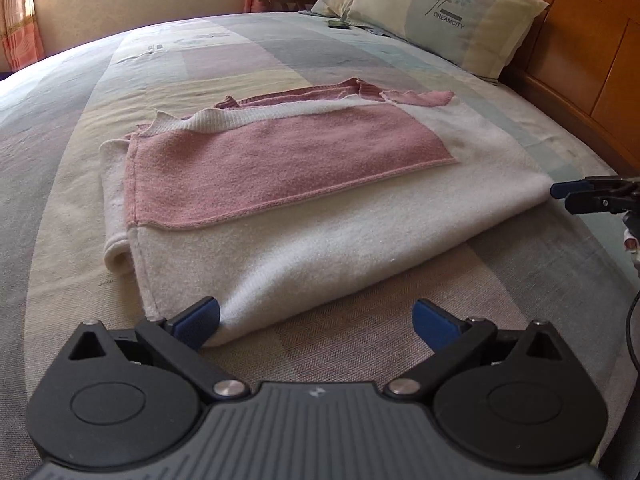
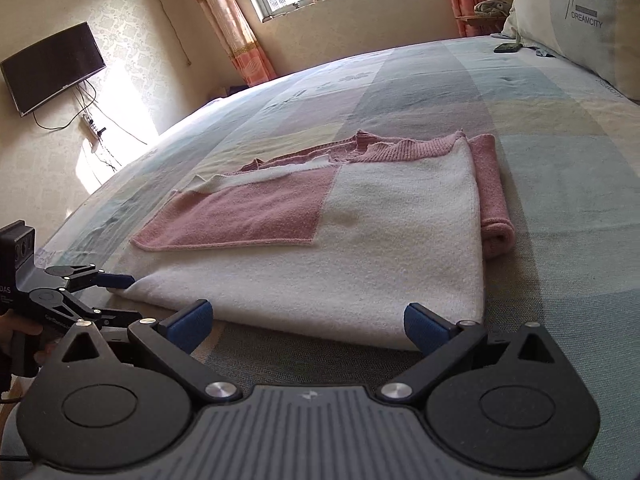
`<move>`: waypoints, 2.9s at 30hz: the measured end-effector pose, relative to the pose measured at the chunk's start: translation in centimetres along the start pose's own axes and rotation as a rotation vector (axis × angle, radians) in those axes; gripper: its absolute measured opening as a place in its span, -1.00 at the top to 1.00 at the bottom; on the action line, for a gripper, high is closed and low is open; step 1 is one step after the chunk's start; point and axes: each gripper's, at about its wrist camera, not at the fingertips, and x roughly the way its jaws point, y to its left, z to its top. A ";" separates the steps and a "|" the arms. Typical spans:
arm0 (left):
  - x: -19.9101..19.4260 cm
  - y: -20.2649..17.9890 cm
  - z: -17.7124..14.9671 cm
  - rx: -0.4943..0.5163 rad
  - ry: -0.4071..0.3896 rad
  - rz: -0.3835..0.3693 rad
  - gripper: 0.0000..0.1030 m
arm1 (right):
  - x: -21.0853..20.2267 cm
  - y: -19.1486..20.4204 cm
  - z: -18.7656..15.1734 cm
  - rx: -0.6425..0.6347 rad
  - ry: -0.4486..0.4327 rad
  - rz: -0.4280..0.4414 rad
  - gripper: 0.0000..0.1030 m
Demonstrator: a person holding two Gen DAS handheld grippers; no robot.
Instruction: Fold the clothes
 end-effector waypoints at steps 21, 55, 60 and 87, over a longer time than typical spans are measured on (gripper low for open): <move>-0.4 3.1 1.6 -0.084 -0.045 -0.016 -0.98 | -1.3 1.9 -2.1 -0.027 0.002 -0.066 -1.00; 9.4 -8.3 1.0 1.165 -0.022 0.562 -0.99 | 10.8 10.8 -2.0 -1.284 0.036 -0.559 -1.00; 9.8 -5.7 1.5 1.147 0.011 0.623 -1.00 | 10.7 9.6 -1.1 -1.272 0.054 -0.557 -1.00; 16.1 -3.6 2.4 1.338 0.143 0.644 0.02 | 11.8 5.5 -0.5 -1.344 0.092 -0.699 -0.94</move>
